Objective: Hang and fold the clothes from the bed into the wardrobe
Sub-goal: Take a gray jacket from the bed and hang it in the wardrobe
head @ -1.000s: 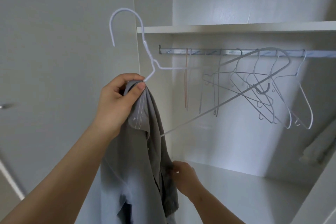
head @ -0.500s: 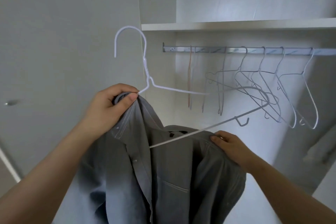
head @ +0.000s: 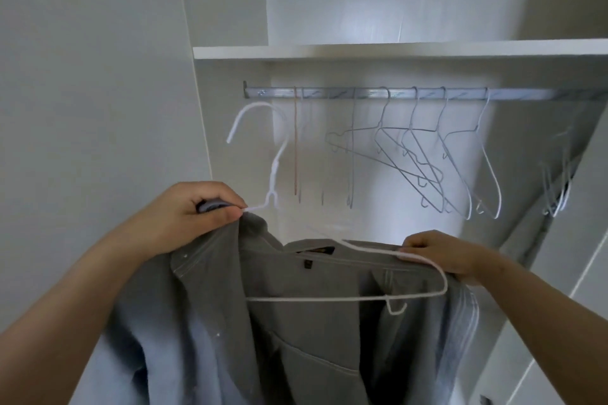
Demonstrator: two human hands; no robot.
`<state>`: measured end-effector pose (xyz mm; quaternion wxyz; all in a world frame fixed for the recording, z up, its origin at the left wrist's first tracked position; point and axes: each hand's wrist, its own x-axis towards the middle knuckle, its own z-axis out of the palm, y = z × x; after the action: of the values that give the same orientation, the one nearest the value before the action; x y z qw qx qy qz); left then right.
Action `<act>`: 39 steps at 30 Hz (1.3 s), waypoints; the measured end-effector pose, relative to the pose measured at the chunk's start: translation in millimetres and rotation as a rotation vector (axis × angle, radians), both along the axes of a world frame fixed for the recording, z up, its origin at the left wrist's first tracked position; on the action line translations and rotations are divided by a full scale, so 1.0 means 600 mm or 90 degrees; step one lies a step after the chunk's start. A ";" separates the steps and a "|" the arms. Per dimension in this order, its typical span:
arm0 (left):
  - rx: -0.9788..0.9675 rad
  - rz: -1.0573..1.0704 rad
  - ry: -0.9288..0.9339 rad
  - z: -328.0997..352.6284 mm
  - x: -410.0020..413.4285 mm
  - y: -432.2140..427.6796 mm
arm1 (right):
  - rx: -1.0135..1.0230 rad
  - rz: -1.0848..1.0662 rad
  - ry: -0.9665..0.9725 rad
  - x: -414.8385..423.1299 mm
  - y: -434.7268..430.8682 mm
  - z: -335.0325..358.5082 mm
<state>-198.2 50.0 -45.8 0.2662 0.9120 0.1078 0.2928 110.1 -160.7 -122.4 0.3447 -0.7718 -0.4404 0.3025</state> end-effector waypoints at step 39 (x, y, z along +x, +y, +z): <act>0.147 0.257 -0.248 -0.062 0.069 -0.070 | 0.108 -0.138 -0.366 -0.128 0.086 0.037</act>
<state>-156.5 8.0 -82.8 0.1127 0.8229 0.1999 0.5197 33.3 -109.3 -100.1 0.2997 -0.8366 -0.4586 -0.0041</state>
